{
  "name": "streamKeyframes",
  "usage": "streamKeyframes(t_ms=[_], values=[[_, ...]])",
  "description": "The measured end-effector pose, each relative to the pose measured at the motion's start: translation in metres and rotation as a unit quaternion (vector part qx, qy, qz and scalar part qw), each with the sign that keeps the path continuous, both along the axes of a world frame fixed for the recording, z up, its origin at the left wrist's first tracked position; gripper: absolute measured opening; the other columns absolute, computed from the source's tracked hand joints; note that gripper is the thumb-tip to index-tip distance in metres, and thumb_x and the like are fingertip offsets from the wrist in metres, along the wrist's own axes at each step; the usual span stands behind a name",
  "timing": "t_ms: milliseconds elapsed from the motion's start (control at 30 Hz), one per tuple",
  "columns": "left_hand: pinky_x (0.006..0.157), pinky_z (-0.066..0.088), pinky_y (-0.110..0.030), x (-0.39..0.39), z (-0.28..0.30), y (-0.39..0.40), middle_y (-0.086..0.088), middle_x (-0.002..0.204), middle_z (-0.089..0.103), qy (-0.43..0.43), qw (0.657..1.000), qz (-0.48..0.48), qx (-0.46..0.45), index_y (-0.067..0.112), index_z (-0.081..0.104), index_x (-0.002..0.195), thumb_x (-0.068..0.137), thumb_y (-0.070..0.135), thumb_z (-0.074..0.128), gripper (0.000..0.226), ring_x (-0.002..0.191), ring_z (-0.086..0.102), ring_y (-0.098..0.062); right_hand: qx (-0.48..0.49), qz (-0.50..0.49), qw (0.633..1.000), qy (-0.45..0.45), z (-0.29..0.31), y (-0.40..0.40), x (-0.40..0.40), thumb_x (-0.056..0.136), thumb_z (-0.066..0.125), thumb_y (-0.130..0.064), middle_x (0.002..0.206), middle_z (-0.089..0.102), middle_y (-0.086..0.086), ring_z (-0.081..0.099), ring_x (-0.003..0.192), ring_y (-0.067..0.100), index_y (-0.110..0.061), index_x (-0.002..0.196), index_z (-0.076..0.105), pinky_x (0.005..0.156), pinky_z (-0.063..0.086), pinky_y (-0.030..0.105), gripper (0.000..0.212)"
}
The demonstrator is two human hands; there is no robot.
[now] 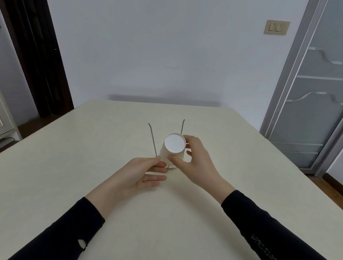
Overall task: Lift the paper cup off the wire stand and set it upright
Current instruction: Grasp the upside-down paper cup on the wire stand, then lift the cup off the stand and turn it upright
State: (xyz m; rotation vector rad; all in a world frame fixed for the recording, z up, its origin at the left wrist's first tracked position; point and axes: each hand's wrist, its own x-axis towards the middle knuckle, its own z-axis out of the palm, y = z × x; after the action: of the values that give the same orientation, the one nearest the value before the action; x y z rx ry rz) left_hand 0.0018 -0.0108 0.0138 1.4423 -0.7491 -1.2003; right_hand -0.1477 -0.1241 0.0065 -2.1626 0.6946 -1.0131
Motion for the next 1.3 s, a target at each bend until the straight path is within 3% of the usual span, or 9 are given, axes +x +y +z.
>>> streamKeyframes(t_ms=[133, 400, 567, 833, 1167, 1300], values=[[0.073, 0.060, -0.033, -0.002, 0.004, -0.002, -0.005, 0.096, 0.080, 0.066, 0.998, -0.012, 0.013, 0.007, 0.072, 0.103, 0.088, 0.048, 0.058, 0.045, 0.092, 0.076, -0.025, -0.048, 0.003, 0.999, -0.007, 0.004, 0.005, -0.004, 0.080, 0.069, -0.037, 0.125, 0.050, -0.011, 0.045, 0.113, -0.004, -0.028, 0.126, 0.046, 0.085, 0.033, -0.001, 0.052], [0.076, 0.061, -0.035, -0.005, 0.006, -0.007, -0.010, 0.105, 0.078, 0.156, 0.988, -0.004, 0.012, 0.003, 0.071, 0.107, 0.082, 0.061, 0.057, 0.065, 0.096, 0.075, -0.026, -0.134, 0.009, 0.991, -0.012, 0.004, 0.014, -0.016, 0.083, 0.069, -0.029, 0.130, 0.053, -0.001, 0.045, 0.118, 0.000, -0.021, 0.134, 0.046, 0.095, 0.033, 0.004, 0.057], [0.075, 0.061, -0.035, -0.008, 0.008, -0.008, -0.012, 0.099, 0.078, 0.171, 0.985, 0.000, 0.011, -0.001, 0.068, 0.110, 0.078, 0.059, 0.064, 0.068, 0.090, 0.076, -0.025, -0.149, 0.022, 0.989, -0.012, 0.003, 0.019, -0.022, 0.083, 0.071, -0.023, 0.129, 0.051, -0.001, 0.046, 0.118, 0.005, -0.025, 0.137, 0.045, 0.095, 0.033, 0.005, 0.060], [0.068, 0.062, -0.032, -0.013, 0.009, -0.006, -0.014, 0.088, 0.076, 0.175, 0.984, -0.003, 0.005, -0.004, 0.065, 0.113, 0.076, 0.052, 0.071, 0.068, 0.076, 0.075, -0.024, -0.172, 0.034, 0.985, -0.007, 0.004, 0.029, -0.030, 0.083, 0.072, -0.015, 0.128, 0.050, 0.008, 0.050, 0.118, 0.016, -0.016, 0.137, 0.048, 0.099, 0.035, 0.008, 0.060], [0.069, 0.063, -0.032, -0.018, 0.012, -0.001, -0.018, 0.097, 0.076, 0.191, 0.982, -0.010, -0.003, -0.008, 0.063, 0.112, 0.078, 0.042, 0.072, 0.061, 0.081, 0.076, -0.026, -0.175, 0.032, 0.984, -0.007, 0.003, 0.037, -0.039, 0.082, 0.073, -0.012, 0.129, 0.051, 0.008, 0.050, 0.118, 0.014, -0.013, 0.138, 0.047, 0.099, 0.035, 0.008, 0.062], [0.069, 0.063, -0.031, -0.018, 0.012, 0.001, -0.017, 0.095, 0.077, 0.192, 0.981, -0.011, -0.010, -0.006, 0.063, 0.112, 0.080, 0.039, 0.071, 0.056, 0.082, 0.076, -0.024, -0.156, 0.048, 0.987, 0.005, 0.003, 0.039, -0.043, 0.082, 0.074, -0.015, 0.134, 0.048, 0.006, 0.046, 0.124, 0.011, -0.015, 0.140, 0.044, 0.102, 0.038, 0.014, 0.066]])
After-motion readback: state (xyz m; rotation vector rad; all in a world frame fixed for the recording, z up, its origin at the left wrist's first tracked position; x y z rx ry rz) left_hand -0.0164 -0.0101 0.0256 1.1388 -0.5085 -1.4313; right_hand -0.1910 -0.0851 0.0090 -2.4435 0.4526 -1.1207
